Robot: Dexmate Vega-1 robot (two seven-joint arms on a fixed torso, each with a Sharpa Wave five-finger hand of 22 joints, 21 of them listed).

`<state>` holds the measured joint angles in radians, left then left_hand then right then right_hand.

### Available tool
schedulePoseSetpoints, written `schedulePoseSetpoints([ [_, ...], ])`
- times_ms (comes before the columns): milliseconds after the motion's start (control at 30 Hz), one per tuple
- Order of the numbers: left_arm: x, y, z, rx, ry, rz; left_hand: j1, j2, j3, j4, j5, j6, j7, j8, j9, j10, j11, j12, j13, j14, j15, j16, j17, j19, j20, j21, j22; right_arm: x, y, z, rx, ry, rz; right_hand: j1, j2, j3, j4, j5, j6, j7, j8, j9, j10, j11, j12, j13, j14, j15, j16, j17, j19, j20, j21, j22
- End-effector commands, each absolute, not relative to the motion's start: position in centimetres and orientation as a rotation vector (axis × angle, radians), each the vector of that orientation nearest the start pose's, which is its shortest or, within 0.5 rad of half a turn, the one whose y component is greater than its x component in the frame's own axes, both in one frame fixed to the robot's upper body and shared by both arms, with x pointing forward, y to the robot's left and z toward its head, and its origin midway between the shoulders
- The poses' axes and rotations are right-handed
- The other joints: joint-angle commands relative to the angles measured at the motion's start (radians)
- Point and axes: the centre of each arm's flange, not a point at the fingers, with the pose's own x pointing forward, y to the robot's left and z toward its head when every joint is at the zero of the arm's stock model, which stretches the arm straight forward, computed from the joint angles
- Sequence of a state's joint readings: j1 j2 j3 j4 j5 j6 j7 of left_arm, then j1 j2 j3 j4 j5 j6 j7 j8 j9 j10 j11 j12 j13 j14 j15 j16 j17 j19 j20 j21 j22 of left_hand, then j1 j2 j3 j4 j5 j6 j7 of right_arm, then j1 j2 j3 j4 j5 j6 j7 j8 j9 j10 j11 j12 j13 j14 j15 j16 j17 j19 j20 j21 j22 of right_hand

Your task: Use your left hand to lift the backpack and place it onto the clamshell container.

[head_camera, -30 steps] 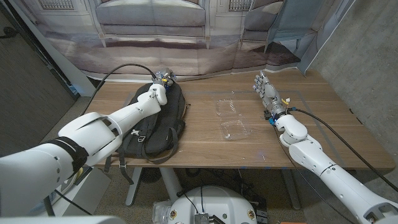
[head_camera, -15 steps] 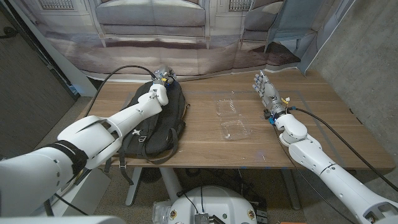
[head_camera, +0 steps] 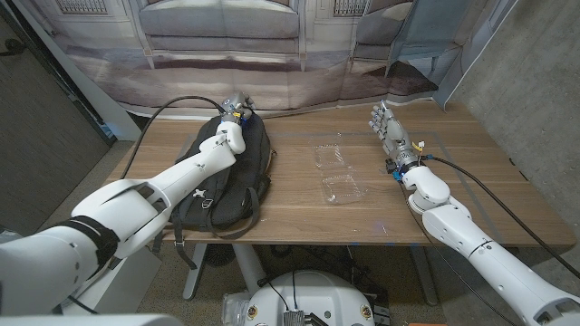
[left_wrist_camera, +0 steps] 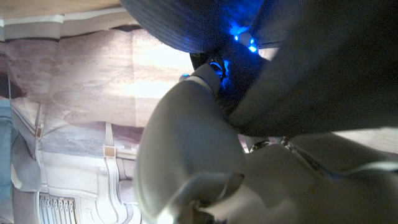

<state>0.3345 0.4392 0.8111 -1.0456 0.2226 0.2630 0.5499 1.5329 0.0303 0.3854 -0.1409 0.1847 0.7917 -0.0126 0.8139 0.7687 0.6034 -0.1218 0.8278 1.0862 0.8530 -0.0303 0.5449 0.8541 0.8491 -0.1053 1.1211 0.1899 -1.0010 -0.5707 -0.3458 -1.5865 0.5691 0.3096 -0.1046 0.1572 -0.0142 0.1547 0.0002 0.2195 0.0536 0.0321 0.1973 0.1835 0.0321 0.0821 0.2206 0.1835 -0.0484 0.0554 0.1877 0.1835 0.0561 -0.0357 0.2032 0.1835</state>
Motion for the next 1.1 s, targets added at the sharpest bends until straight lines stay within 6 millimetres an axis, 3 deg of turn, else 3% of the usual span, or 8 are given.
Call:
schedulePoseSetpoints([
  [33,68.2,24.2,10.7,0.936,-0.638,0.516,-0.001,0.002,0.015,0.000,0.006,0.015,0.003,0.004,-0.004,0.012,0.002,-0.006,0.005,0.086,-0.150,-0.007,0.016,-0.006,-0.114,0.012,0.001,58.3,-26.5,-2.3,0.004,-0.723,0.211,0.003,0.012,0.001,-0.003,0.003,0.005,0.002,0.002,0.005,0.003,0.001,-0.003,0.006,0.005,0.004,0.003,0.006,0.002,-0.002,0.002,0.004],
  [1100,63.9,23.0,12.5,0.912,-0.730,0.539,-0.016,-0.008,0.051,0.001,0.007,0.023,-0.001,0.016,-0.014,0.026,-0.003,-0.029,0.013,0.108,-0.150,-0.034,0.045,-0.015,-0.113,0.029,-0.006,57.0,-26.4,-2.3,0.002,-0.752,0.250,0.004,0.014,-0.001,-0.006,0.003,0.008,0.005,0.002,0.005,0.007,0.008,-0.001,0.006,0.014,0.000,0.006,0.006,0.016,-0.005,0.007,0.004],
])
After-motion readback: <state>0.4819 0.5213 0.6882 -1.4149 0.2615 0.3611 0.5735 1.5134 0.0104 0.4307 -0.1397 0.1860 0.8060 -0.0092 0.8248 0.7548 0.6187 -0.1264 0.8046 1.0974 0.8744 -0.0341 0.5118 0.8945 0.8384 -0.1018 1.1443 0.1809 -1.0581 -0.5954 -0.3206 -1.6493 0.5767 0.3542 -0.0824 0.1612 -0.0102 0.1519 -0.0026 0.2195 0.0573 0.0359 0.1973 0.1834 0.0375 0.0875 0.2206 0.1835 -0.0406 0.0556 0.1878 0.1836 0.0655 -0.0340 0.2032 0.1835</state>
